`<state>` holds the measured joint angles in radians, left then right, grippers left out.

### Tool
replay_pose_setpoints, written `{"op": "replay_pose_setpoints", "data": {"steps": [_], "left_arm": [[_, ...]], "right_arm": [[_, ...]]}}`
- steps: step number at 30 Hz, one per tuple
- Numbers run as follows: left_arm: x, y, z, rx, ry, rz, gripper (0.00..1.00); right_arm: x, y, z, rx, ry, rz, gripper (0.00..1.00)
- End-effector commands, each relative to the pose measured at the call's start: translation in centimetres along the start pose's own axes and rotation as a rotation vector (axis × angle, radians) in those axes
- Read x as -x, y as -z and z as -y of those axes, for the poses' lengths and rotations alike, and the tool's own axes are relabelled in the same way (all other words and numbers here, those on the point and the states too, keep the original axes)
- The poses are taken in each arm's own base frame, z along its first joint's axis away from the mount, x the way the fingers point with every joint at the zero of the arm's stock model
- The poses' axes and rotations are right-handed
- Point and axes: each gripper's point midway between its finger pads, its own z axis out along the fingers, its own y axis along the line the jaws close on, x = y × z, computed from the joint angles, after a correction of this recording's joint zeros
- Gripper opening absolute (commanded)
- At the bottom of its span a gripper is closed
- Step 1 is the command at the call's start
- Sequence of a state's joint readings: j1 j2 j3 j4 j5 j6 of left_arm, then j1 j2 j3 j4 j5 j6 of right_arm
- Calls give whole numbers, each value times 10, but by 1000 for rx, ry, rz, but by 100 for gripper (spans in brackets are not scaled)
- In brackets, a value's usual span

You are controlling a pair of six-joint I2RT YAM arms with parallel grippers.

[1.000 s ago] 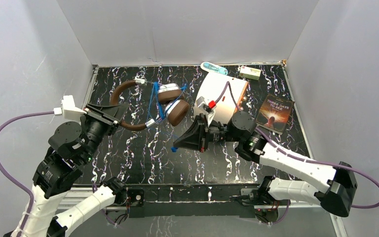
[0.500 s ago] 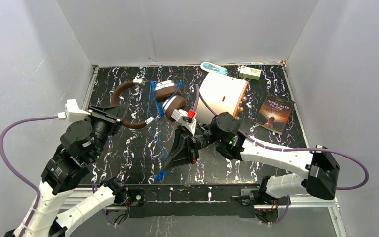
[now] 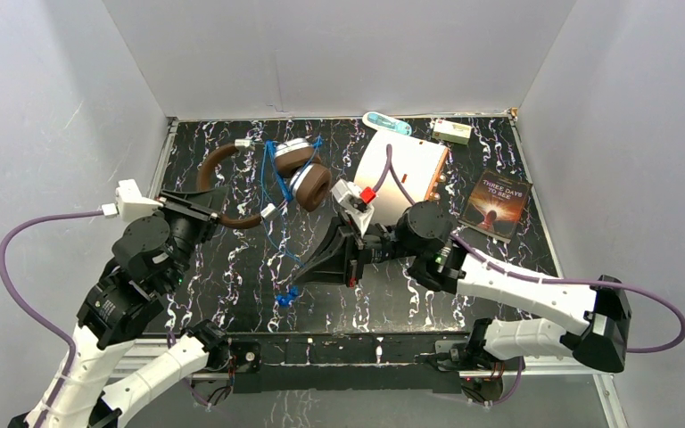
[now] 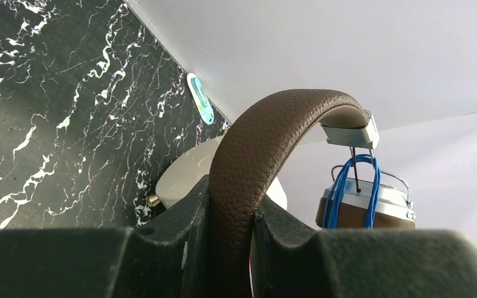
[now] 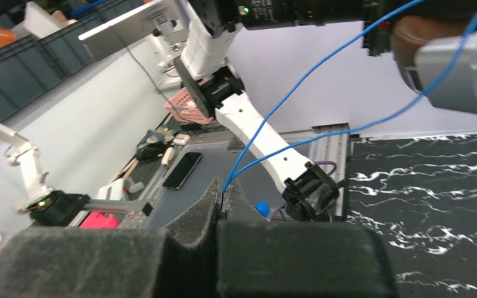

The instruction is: Wrap the headphones

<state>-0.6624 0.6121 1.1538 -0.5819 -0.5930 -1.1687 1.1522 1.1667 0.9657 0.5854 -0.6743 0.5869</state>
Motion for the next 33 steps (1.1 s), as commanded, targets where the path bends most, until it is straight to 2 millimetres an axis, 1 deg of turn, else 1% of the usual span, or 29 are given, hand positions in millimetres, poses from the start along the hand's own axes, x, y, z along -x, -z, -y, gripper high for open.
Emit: {"op": "replay_pose_setpoints", "data": {"steps": [1, 2, 3, 6, 8, 11, 13, 15, 16, 18, 20, 21, 24, 25, 26, 28, 29, 30, 31, 33], "left_arm": [[33, 17, 27, -95, 112, 88, 0], [36, 20, 31, -113, 125, 87, 0], [38, 24, 35, -131, 138, 83, 0], [42, 35, 49, -188, 162, 58, 0], [39, 41, 60, -238, 185, 21, 0], [32, 52, 77, -323, 208, -50, 0], [28, 61, 86, -369, 188, -97, 0], [25, 71, 93, -410, 170, -142, 0], [23, 78, 97, -439, 164, -166, 0], [18, 90, 107, -506, 147, -222, 0], [7, 104, 116, -574, 93, -303, 0], [-1, 108, 118, -594, 62, -345, 0], [-19, 117, 123, -647, -6, -440, 0], [-28, 121, 124, -668, -34, -482, 0], [-37, 123, 126, -683, -63, -524, 0], [-62, 133, 126, -733, -157, -655, 0], [-70, 132, 123, -728, -186, -688, 0], [-79, 132, 118, -735, -224, -719, 0], [-83, 133, 113, -736, -271, -738, 0], [-85, 131, 109, -723, -296, -742, 0]], "right_arm": [[3, 14, 11, -121, 75, 38, 0], [-11, 21, 20, -170, 55, 13, 0], [-21, 27, 26, -207, 42, 4, 0], [-42, 42, 38, -294, 12, -25, 0], [-46, 48, 46, -346, 1, -16, 0], [-41, 53, 60, -412, 14, 8, 0], [-34, 58, 72, -429, 8, 7, 0], [-25, 68, 85, -425, -19, 18, 0], [-22, 72, 87, -395, -37, 14, 0], [-10, 80, 94, -353, -53, 24, 0], [-2, 82, 98, -302, -51, 7, 0], [6, 80, 98, -280, -34, 0, 0], [15, 76, 97, -219, -8, -37, 0], [18, 75, 95, -193, 12, -54, 2], [19, 75, 97, -194, 26, -73, 4], [28, 82, 114, -280, 116, -112, 6], [35, 88, 120, -328, 162, -97, 6], [49, 97, 131, -434, 253, -45, 13], [73, 104, 134, -501, 398, 74, 16], [84, 106, 140, -528, 440, 153, 18]]}}
